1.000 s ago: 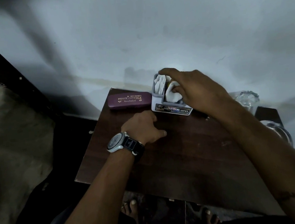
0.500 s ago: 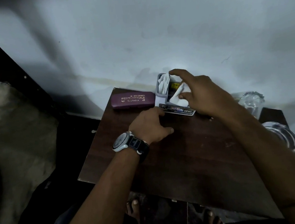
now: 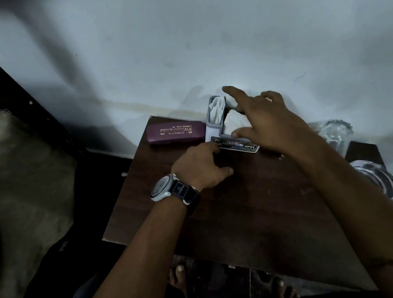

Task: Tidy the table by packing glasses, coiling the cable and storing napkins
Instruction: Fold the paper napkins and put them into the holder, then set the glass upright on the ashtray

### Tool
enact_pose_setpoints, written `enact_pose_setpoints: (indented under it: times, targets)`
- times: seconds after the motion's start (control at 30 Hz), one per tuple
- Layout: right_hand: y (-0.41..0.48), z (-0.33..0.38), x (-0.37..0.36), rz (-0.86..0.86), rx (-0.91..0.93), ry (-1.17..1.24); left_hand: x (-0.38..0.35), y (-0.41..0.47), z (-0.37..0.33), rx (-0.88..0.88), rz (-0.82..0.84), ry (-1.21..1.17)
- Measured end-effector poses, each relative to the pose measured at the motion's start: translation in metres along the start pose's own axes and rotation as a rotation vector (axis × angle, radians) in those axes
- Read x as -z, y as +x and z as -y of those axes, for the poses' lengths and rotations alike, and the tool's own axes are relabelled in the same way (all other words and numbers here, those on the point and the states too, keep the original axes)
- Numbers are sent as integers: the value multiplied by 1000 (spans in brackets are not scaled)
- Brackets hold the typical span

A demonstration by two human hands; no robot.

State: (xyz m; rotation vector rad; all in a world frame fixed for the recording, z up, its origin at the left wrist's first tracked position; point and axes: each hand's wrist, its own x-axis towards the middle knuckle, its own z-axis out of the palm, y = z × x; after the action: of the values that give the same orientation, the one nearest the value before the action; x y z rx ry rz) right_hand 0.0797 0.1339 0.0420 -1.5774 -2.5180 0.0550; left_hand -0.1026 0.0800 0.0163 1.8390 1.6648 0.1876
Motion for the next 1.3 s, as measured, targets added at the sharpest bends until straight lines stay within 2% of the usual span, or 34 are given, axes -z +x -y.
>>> enact_pose_setpoints:
  times: [0.3, 0.47, 0.6, 0.67, 0.73, 0.77, 0.87, 0.97, 1.3]
  targets:
    - [4, 1, -10, 18, -1, -239, 1, -1, 1, 13, 7, -8]
    - [1, 6, -9, 2, -31, -228, 4, -2, 9, 39, 35, -40]
    - [-2, 12, 2, 67, -82, -206, 10, -5, 16, 42, 43, -50]
    - [-1, 22, 7, -48, -47, -194, 12, -6, 19, 40, 36, -37]
    - [6, 39, 9, -209, 64, -142, 13, -7, 22, 38, 37, 8]
    - [12, 49, 7, -234, 130, -120, 13, -7, 25, 40, 58, 46]
    - [39, 80, -12, -53, 250, -155, 13, -8, 33, 54, 205, 139]
    - [64, 103, -39, 132, 239, -312, 14, -10, 39, 75, 309, 208]
    - [89, 113, -66, 86, 44, -302, 25, -16, 52, 80, 256, 148]
